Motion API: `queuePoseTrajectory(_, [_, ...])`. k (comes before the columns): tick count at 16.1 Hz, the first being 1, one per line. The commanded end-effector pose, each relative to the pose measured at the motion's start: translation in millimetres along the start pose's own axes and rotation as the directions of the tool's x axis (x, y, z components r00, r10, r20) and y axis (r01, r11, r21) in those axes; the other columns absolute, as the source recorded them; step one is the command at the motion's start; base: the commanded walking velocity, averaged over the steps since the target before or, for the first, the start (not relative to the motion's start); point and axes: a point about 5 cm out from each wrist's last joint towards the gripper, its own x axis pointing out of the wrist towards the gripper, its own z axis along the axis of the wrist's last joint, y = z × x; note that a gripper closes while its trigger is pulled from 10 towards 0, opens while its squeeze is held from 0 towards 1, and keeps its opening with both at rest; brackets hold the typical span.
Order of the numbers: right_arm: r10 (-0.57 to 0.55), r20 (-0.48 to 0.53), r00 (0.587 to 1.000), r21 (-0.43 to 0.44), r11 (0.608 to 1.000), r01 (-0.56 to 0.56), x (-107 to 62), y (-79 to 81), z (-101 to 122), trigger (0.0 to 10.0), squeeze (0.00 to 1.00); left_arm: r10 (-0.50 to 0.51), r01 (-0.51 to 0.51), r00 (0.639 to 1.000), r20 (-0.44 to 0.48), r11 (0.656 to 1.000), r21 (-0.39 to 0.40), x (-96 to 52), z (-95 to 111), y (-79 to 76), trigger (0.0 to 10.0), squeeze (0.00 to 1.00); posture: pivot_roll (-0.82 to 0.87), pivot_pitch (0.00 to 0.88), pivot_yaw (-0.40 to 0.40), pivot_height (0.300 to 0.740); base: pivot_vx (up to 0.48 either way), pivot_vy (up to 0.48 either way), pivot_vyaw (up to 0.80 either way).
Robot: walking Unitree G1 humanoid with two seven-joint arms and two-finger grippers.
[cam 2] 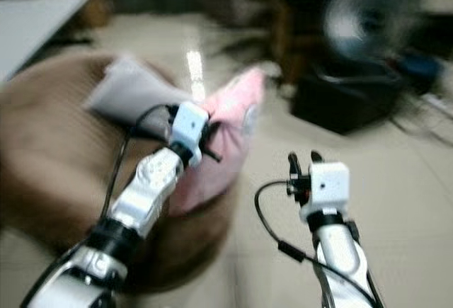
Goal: Move the pillow to the sofa from floor
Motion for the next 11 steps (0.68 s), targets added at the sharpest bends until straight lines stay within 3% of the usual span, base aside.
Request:
queuePoseTrajectory(1, [0.027,0.018,0.999,0.014,1.0,-0.027,2.1,7.3,3,10.0,0.0,0.048,-0.049,0.998,0.032,0.999,0.015,-2.2,5,15.1,10.0,0.0,-0.09,0.004,0.031,0.74,0.33,0.0,0.8])
queuePoseTrajectory(4, [0.032,0.015,0.999,0.012,0.999,-0.032,1.8,6.6,1,10.0,0.0,0.044,-0.045,0.999,0.023,0.999,0.022,-0.8,3,15.4,10.0,0.0,-0.08,0.007,0.03,0.74,0.33,0.0,0.8])
queuePoseTrajectory(6, [0.024,0.0,1.0,0.002,1.0,-0.024,0.5,3.6,-3,10.0,0.0,0.013,-0.012,0.999,-0.053,1.0,0.019,2.3,-7,10.9,10.0,0.0,-0.08,0.011,0.025,0.74,0.319,0.0,0.8])
queuePoseTrajectory(8, [-0.003,-0.015,1.0,0.043,0.999,0.003,-1.1,1.3,-8,10.0,0.0,-0.051,0.051,0.988,-0.145,0.999,-0.005,8.7,-22,-6.0,10.0,0.0,-0.06,0.024,0.016,0.74,0.0,0.0,0.0])
queuePoseTrajectory(11, [0.04,-0.018,0.999,0.043,0.998,-0.039,-4.8,4.4,-10,10.0,0.0,-0.092,0.099,0.976,-0.198,0.995,0.026,22.8,-26,-26.4,10.0,0.0,-0.06,0.052,0.008,0.74,0.0,0.0,0.0])
